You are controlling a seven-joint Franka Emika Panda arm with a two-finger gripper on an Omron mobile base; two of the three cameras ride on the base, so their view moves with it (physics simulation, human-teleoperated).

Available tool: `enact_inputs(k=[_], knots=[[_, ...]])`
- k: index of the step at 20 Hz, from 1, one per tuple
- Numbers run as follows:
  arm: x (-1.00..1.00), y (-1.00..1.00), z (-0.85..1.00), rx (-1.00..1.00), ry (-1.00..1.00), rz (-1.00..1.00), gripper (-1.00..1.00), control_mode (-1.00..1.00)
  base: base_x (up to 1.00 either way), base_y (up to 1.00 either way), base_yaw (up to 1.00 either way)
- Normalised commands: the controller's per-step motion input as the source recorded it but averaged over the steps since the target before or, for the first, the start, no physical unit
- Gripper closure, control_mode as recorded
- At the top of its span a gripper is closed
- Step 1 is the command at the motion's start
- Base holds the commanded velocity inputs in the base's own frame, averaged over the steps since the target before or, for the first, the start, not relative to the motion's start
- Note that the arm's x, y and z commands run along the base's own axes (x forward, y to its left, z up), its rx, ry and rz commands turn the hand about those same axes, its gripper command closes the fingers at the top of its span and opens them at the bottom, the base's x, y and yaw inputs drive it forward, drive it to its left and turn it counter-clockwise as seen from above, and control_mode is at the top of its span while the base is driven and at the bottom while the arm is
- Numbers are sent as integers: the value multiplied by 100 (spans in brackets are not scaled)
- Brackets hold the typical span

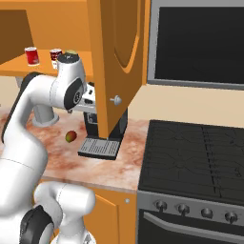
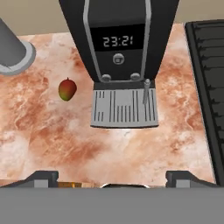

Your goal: Stack two cans on top of the other two cans in the cabinet.

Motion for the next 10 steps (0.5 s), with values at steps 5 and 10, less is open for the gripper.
enact_inputs(k=[5,10], knots=[[-22,0,18,6,-21,-1,-100,-100,0,0,0],[-5,3,32,-1,-27,-2,-100,-100,0,0,0]])
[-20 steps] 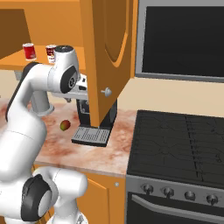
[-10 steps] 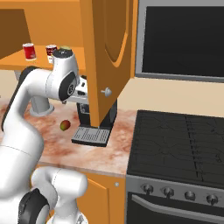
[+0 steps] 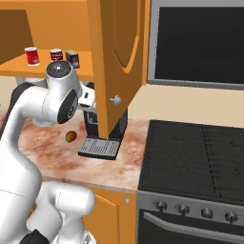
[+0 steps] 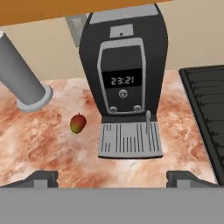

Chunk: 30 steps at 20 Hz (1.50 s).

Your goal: Stack two cans on top of the other two cans in the cabinet.

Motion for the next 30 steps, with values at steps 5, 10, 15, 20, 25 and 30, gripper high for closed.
enact_inputs(k=[5,10,15,20,25,30], knots=[[2,2,37,-10,-20,-3,-100,-100,0,0,0],[10,-1,36,-10,-17,-2,-100,-100,0,0,0],[13,-1,39,-7,-13,-3,-100,-100,0,0,0],[13,-11,39,-8,-4,-7,-100,-100,0,0,0],[21,-13,32,-2,0,-10,-100,-100,0,0,0],[16,-8,28,1,-4,0,-100,-100,0,0,0]])
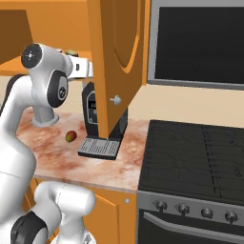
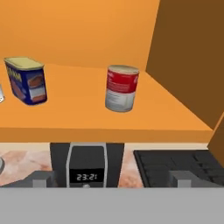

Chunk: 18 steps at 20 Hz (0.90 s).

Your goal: Stack two cans on top of the other two cans in the cabinet.

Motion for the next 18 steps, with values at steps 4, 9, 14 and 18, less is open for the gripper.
enact_inputs(k=[4,9,14,18], knots=[[21,-11,15,5,0,0,-100,-100,0,0,0],[20,-16,1,0,-1,-2,-100,-100,0,0,0],[31,-6,-10,0,0,-1,-100,-100,0,0,0],[32,0,-9,3,0,0,-100,-100,0,0,0]])
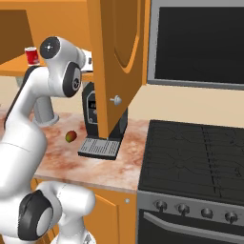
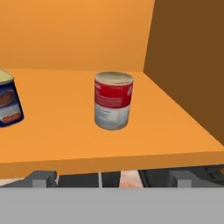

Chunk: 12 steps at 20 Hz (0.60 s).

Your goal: Stack two cans on top of the other two cans in the cabinet.

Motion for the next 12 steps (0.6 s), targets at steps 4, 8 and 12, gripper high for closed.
enact_inputs(k=[4,8,12], knots=[[25,-2,-4,9,-1,0,-100,-100,0,0,0],[20,-9,-5,5,0,0,-100,-100,0,0,0],[14,-6,-6,0,-5,0,-100,-100,0,0,0]])
